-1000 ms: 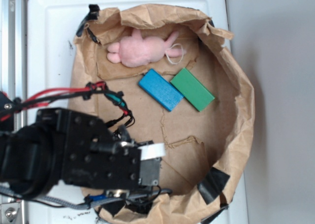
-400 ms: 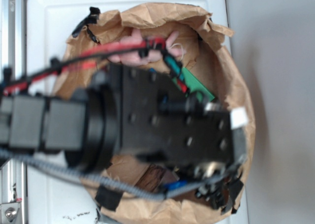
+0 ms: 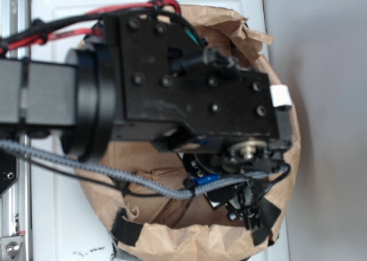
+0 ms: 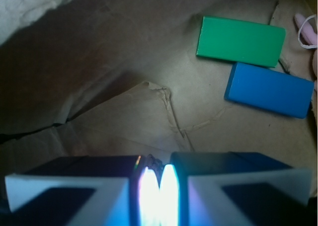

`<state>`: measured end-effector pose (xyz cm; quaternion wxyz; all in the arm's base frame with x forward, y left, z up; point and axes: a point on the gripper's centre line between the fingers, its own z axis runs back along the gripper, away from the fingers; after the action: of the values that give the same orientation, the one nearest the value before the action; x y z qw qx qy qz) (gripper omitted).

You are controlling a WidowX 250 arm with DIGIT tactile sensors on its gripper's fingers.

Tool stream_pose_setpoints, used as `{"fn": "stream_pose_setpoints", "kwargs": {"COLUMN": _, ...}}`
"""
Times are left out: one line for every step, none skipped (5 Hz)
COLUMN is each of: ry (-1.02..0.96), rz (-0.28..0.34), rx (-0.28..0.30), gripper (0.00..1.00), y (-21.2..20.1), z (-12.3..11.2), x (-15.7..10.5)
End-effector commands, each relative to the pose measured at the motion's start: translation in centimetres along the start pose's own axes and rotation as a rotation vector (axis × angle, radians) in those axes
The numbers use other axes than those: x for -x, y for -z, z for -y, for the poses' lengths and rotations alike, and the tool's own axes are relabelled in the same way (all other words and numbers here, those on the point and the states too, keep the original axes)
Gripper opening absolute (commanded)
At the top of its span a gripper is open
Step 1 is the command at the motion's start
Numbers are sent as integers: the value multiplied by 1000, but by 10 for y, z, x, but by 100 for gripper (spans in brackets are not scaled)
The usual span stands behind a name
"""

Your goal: Grab the wood chip.

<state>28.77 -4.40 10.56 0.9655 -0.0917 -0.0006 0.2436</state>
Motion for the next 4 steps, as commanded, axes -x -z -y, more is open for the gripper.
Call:
{"fn": "stream_pose_setpoints", "kwargs": {"ry": -75, "rz": 62, "rx": -28, "gripper": 100, "y": 14, "z": -28, "x": 10}}
{"fn": "stream_pose_setpoints", "kwargs": {"ry": -83, "rz": 65, "rx": -37, "gripper": 100, "y": 26, "z": -24, "x": 19}}
{"fn": "stream_pose_setpoints", "kwargs": {"ry": -114, "rz": 74, "rx": -51, "gripper": 100, "y": 32, "z": -14, "x": 24}}
{"fn": "stream_pose_setpoints", "kwargs": {"ry": -127, "rz": 87, "rx": -61, "gripper": 100, "y": 44, "z": -4, "x": 33}}
